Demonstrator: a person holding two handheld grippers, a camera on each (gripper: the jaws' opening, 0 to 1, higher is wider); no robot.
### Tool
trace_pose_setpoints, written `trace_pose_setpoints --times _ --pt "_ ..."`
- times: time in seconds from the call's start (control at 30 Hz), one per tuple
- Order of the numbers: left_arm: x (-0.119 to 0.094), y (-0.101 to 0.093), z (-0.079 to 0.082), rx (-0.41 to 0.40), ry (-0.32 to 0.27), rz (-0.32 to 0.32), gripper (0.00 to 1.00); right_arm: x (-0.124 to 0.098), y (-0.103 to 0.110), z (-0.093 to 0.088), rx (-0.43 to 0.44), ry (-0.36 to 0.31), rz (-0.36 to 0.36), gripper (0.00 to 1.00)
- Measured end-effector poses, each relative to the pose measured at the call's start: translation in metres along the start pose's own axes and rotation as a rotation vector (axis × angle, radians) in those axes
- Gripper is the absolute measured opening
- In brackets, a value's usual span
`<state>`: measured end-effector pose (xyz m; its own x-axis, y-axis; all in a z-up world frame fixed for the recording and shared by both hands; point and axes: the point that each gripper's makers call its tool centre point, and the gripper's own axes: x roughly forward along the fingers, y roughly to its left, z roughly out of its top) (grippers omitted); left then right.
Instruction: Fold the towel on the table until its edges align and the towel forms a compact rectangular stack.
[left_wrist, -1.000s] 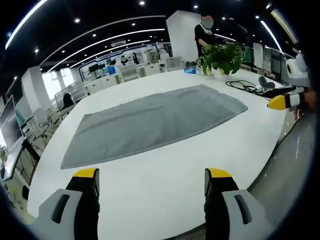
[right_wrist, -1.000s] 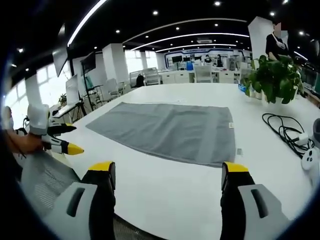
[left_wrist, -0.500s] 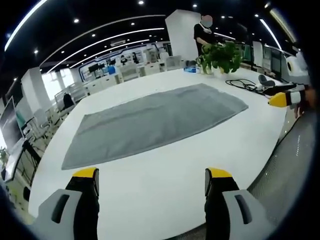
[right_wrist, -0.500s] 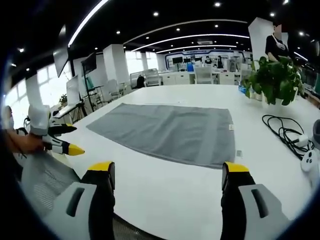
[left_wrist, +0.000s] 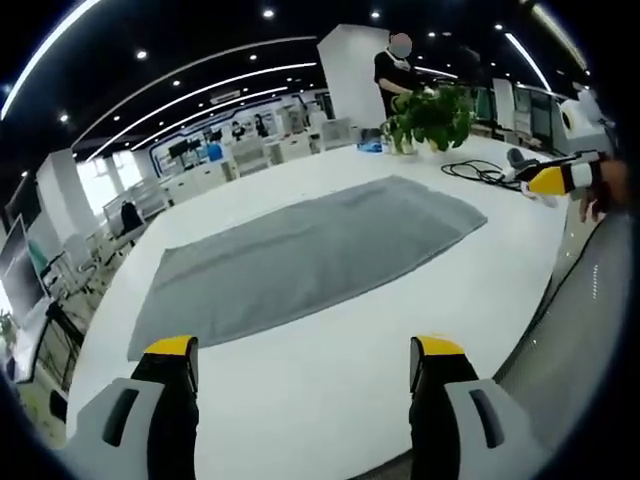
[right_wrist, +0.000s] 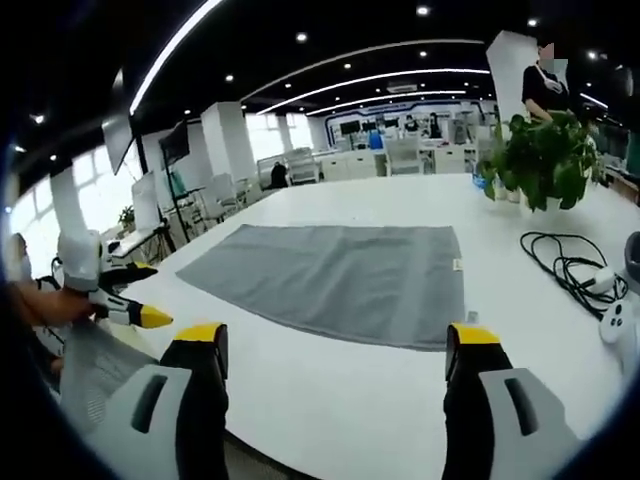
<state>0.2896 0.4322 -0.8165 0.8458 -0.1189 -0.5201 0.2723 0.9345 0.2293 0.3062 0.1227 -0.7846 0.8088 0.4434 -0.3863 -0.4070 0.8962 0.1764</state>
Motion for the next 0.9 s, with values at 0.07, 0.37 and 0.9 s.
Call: trace_pose_setpoints --times 0.07,0.37,0.9 --pt "-0.001 -0.005 0.011 0.019 -0.017 -0.013 0.89 -0.003 -0.003 0.008 -0.020 -0.016 -0.005 0.90" --pt "-0.002 -0.021 0.039 0.046 -0.055 -0.082 0.83 -0.012 -0.026 0.032 -0.044 -0.041 -0.010 0.86" --pt "0.009 -0.044 0.097 0.141 -0.097 -0.149 0.92 -0.029 -0.068 0.088 -0.202 -0.088 -0.028 0.96"
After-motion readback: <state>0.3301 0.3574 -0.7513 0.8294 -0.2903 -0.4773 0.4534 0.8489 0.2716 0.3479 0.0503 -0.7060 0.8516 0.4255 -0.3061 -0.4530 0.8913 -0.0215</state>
